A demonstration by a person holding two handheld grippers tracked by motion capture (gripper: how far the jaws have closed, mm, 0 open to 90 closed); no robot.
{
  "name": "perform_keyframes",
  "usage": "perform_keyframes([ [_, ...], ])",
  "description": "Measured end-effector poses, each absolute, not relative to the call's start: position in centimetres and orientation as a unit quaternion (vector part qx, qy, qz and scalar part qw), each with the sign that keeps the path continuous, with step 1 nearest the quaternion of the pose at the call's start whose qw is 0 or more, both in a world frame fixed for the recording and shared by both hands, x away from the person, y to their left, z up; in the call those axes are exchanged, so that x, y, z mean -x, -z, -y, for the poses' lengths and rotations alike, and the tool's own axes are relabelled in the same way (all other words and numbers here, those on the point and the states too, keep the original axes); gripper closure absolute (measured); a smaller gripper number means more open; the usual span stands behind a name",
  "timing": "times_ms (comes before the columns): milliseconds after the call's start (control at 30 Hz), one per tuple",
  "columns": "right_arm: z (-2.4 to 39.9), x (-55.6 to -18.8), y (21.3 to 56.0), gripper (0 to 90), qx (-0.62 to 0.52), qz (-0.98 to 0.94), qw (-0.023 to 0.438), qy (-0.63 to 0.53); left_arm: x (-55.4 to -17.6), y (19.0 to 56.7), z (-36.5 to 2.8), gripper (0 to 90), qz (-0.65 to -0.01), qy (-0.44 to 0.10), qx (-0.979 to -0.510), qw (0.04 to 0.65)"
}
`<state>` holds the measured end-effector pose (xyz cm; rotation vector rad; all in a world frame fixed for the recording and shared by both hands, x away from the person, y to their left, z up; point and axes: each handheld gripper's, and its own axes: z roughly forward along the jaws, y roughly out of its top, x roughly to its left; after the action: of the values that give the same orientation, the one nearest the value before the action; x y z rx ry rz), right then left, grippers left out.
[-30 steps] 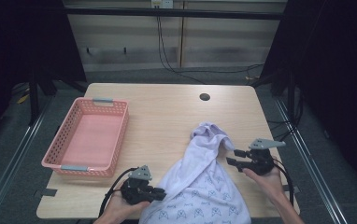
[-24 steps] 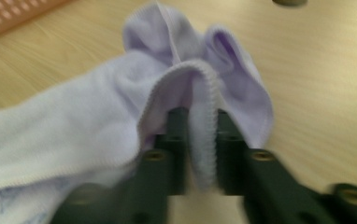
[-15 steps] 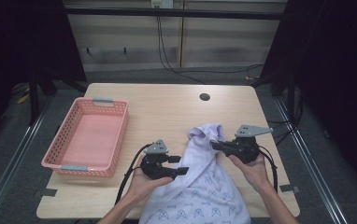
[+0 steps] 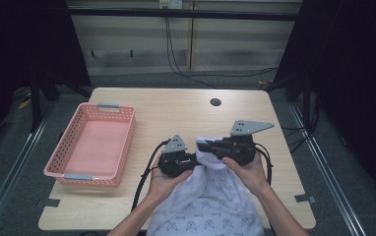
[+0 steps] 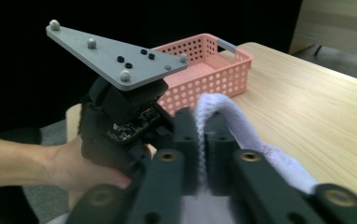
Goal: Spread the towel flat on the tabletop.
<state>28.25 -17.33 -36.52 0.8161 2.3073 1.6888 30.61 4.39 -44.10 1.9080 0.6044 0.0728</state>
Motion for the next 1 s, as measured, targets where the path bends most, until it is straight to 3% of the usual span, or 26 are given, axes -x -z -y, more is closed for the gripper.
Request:
perform_keyframes([
  [167,18.8,-28.2,37.2,51.2,-0.296,-0.766,0.091,-0.564,-30.9,44.9,-7.4,87.3,-0.294,-0.03,-0.798,0.525],
  [267,19.8,-28.0,37.9,46.2,-0.304,-0.769,0.091,-0.555,-30.8,45.3,-9.6,87.4,-0.305,-0.028,-0.799,0.517],
  [467,20.6,-28.9,41.2,47.8,-0.336,-0.787,0.086,-0.51,-30.3,46.9,-11.6,87.2,-0.314,-0.017,-0.805,0.504],
  [733,16.9,-31.5,45.4,46.1,-0.319,-0.814,0.047,-0.483,-30.4,46.9,-11.3,87.1,-0.306,-0.003,-0.801,0.515],
  [800,15.9,-31.7,46.1,49.2,-0.314,-0.826,0.048,-0.466,-30.4,46.9,-11.4,87.1,-0.303,-0.001,-0.801,0.516],
  [867,15.5,-31.5,46.4,72.4,-0.307,-0.833,0.051,-0.457,-30.4,46.8,-11.5,87.1,-0.303,0.0,-0.799,0.52],
  [933,16.0,-31.2,45.9,86.9,-0.315,-0.827,0.067,-0.462,-30.3,46.5,-11.8,87.1,-0.302,-0.003,-0.798,0.522],
  [1000,17.5,-31.1,44.8,87.9,-0.332,-0.803,0.073,-0.49,-30.2,46.0,-12.1,87.1,-0.304,-0.006,-0.793,0.528],
])
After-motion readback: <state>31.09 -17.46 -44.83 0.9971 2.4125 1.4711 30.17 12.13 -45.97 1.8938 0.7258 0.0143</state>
